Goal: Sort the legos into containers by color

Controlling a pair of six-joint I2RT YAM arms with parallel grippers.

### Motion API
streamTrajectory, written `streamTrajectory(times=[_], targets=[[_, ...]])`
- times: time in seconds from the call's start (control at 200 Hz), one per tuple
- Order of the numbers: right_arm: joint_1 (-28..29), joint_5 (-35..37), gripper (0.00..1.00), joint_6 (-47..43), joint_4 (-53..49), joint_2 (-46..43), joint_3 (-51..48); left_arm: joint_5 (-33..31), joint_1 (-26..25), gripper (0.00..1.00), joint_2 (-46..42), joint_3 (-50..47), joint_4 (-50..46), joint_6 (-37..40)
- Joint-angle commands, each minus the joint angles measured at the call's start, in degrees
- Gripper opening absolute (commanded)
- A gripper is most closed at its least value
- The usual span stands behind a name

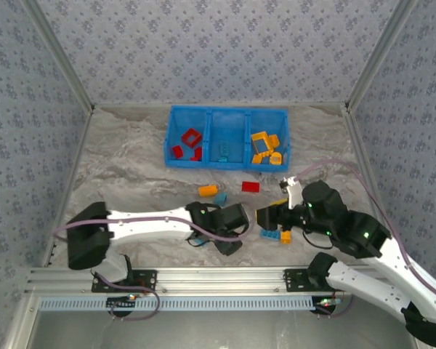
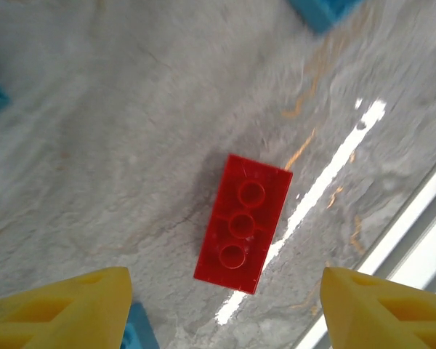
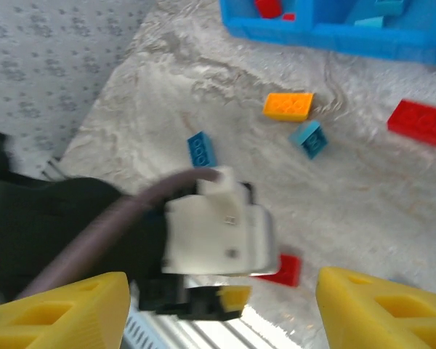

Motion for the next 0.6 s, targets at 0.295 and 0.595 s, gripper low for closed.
streamTrajectory(times=[0.295, 0.595], targets=[[2.9, -2.4, 0.75, 9.7, -5.6, -7.9, -1.5, -0.9, -0.3, 0.73, 12.6, 5.5, -1.1, 6.9], [2.9, -1.2, 0.72, 10.3, -4.4, -8.0, -3.3, -1.8, 0.1, 0.36, 13.8, 5.3, 0.8, 5.9]])
